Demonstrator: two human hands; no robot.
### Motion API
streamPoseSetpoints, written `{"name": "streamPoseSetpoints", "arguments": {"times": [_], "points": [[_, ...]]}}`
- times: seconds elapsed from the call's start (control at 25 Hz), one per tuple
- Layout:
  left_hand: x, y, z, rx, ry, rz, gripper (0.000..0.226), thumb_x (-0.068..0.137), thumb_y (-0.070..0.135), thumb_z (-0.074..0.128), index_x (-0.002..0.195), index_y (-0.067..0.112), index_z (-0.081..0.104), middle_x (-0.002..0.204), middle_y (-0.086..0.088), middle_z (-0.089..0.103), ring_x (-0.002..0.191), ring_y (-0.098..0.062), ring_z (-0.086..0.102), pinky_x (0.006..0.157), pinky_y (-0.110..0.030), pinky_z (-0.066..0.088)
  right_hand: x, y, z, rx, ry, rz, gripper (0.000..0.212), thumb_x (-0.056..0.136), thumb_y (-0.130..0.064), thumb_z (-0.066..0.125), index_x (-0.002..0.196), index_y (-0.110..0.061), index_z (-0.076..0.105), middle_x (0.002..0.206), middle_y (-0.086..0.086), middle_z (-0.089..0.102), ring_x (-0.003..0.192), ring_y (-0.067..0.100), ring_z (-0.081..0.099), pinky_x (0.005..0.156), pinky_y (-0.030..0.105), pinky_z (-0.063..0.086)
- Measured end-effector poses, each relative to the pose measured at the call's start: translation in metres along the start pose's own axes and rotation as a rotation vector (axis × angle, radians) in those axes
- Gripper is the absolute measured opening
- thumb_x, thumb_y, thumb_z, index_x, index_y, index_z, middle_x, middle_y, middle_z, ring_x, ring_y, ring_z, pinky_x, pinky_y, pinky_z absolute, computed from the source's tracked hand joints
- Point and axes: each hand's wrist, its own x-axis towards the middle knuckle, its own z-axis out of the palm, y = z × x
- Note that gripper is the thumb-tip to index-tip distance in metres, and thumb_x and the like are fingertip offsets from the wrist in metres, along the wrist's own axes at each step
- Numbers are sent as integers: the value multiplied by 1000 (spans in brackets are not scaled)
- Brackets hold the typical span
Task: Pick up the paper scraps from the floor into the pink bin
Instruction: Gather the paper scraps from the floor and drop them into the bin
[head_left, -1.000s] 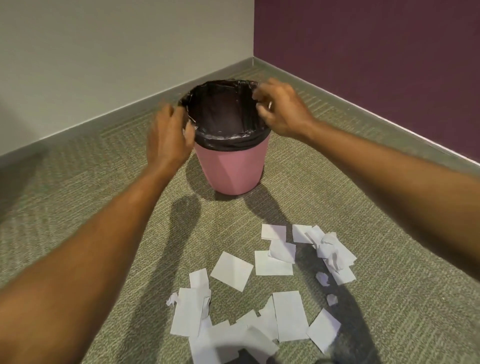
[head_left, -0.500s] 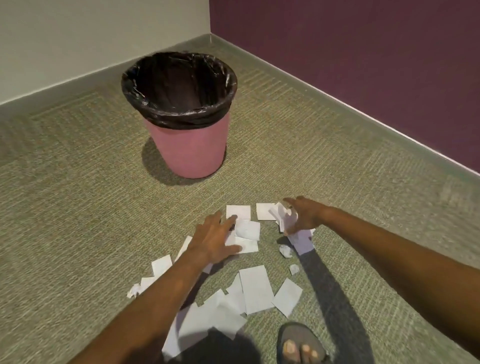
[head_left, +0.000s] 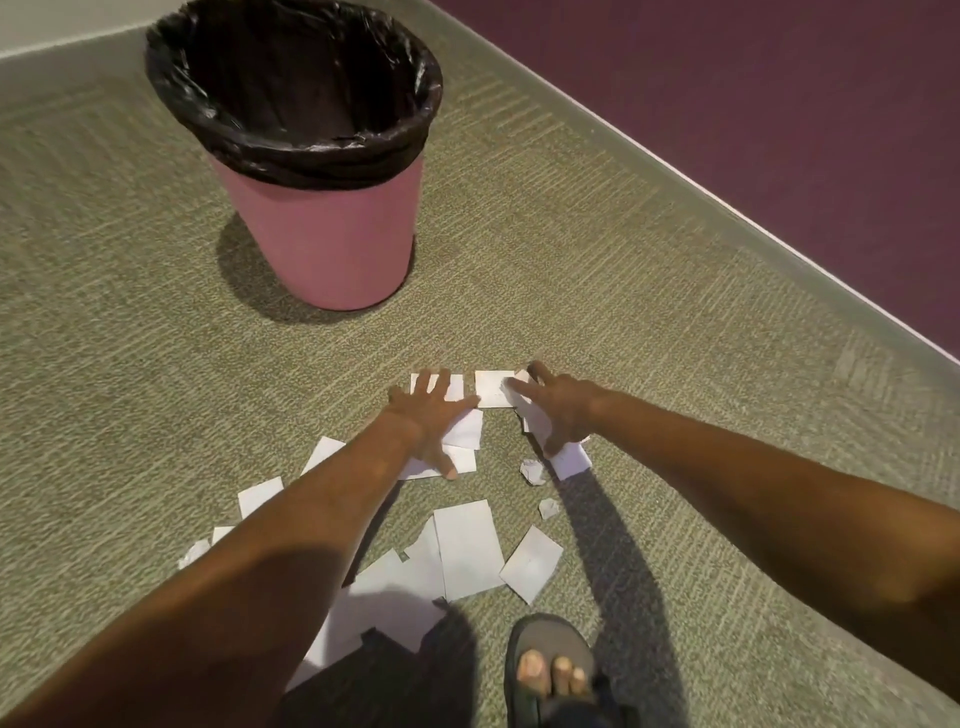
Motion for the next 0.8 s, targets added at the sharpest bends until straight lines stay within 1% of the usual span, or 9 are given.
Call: {"name": "streamPoseSetpoints", "arguments": {"times": [0.08, 0.12, 0.2, 0.28, 0.36, 0.48, 0.56, 0.68, 0.8], "points": [[-7, 7, 10, 51, 17, 18, 112, 73, 50, 78, 153, 34, 1, 162, -17, -12, 148, -43, -5, 112, -68, 19, -5, -3, 8, -57, -15, -12, 126, 63, -43, 88, 153, -33, 1, 161, 13, 1, 134, 45, 35, 96, 52, 48], [-13, 10, 15, 59, 62, 29, 103, 76, 45, 77, 153, 32, 8, 162, -18, -3, 148, -43, 4, 112, -65, 24, -10, -5, 13, -62, 24, -6, 119, 64, -39, 88, 152, -31, 9, 159, 15, 8, 133, 44, 36, 94, 52, 49], [-24, 15, 22, 52, 166, 64, 83, 82, 34, 74, 149, 27, 24, 157, -18, 17, 141, -41, 22, 107, -58, 35, -22, -9, 26, -20, 141, -11, 95, 70, -28, 85, 144, -25, 25, 150, 15, 24, 125, 42, 43, 87, 50, 54], [-33, 19, 28, 36, 219, 84, 69, 86, 24, 70, 144, 23, 34, 151, -17, 28, 133, -38, 32, 103, -56, 39, -33, -13, 36, 49, 215, -24, 72, 75, -16, 78, 135, -21, 38, 143, 15, 31, 117, 38, 48, 83, 47, 54], [-38, 23, 31, 14, 231, 70, 62, 88, 20, 68, 142, 20, 38, 149, -17, 32, 131, -38, 35, 102, -55, 41, -40, -17, 41, 80, 247, -36, 55, 78, -9, 71, 128, -17, 47, 133, 14, 39, 108, 33, 52, 76, 42, 53], [-41, 27, 29, -43, 243, 29, 54, 87, 17, 69, 135, 18, 45, 142, -16, 37, 127, -38, 38, 93, -52, 46, -42, -23, 39, 82, 263, -56, 43, 80, 0, 63, 122, -8, 57, 120, 13, 47, 98, 33, 56, 65, 36, 44], [-41, 29, 27, -83, 241, -7, 46, 86, 15, 70, 128, 17, 51, 137, -15, 39, 124, -36, 39, 89, -48, 48, -44, -26, 38, 96, 260, -61, 39, 81, 4, 62, 119, -3, 60, 117, 14, 50, 94, 34, 60, 66, 38, 48], [-40, 29, 26, -150, 236, -58, 40, 83, 10, 72, 121, 15, 60, 133, -13, 40, 122, -35, 41, 87, -43, 50, -46, -29, 38, 179, 268, -62, 37, 82, 4, 66, 119, 1, 60, 115, 14, 53, 97, 35, 63, 78, 42, 55], [-41, 22, 27, -235, 241, -65, 40, 82, 8, 73, 120, 14, 63, 125, -10, 47, 117, -33, 46, 86, -40, 49, -46, -33, 33, 269, 313, -36, 17, 89, -2, 64, 105, 0, 62, 104, 14, 60, 90, 30, 65, 68, 31, 50]]}}
